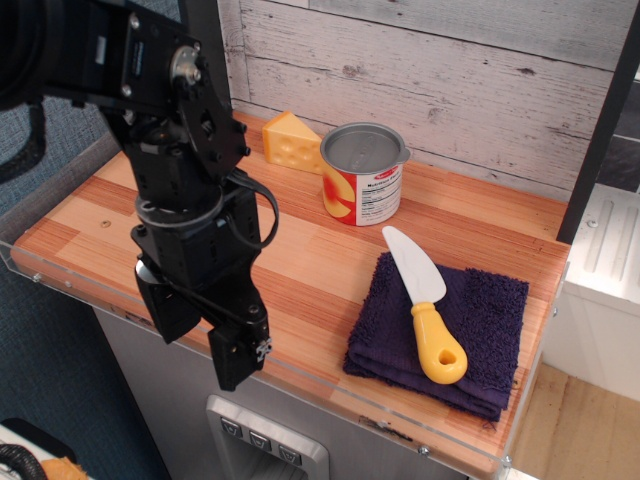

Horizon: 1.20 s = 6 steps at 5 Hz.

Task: Pick the container from middle and place it on left corner.

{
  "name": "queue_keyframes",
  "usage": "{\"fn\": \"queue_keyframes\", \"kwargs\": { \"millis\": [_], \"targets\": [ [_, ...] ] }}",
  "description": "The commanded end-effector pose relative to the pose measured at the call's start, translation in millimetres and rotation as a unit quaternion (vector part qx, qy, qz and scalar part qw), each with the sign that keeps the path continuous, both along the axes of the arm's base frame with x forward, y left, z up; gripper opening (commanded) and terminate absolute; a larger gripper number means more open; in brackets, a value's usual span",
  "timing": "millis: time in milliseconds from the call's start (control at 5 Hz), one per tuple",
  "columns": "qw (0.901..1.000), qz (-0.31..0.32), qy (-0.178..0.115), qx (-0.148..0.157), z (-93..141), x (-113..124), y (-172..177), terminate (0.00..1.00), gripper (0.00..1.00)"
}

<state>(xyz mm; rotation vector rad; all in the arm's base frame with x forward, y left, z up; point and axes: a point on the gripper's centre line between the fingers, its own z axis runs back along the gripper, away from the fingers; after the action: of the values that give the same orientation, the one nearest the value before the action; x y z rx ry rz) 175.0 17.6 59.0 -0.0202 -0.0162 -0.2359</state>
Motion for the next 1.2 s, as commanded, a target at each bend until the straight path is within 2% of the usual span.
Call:
{"fn": "queue_keyframes", "kwargs": {
  "millis": [0,200,400,600,800,1000],
  "targets": [
    [1.0000,0.000,0.000,0.000,0.0,0.0,0.0,0.00,1.00],
    [0.9940,-0.099,-0.013,0.045,13.2,19.0,-4.2,0.00,1.00],
    [0.9826,-0.177,-0.023,0.051,25.0,38.5,-10.4,0.00,1.00],
    [0.9613,-0.267,-0.050,0.045,35.8,68.3,-28.8,0.00,1.00],
    [0.9381,-0.332,-0.095,0.027,47.2,107.4,-46.6,0.00,1.00],
    [0.9230,-0.361,-0.131,0.024,49.0,142.8,-59.4,0.00,1.00]
  ]
}}
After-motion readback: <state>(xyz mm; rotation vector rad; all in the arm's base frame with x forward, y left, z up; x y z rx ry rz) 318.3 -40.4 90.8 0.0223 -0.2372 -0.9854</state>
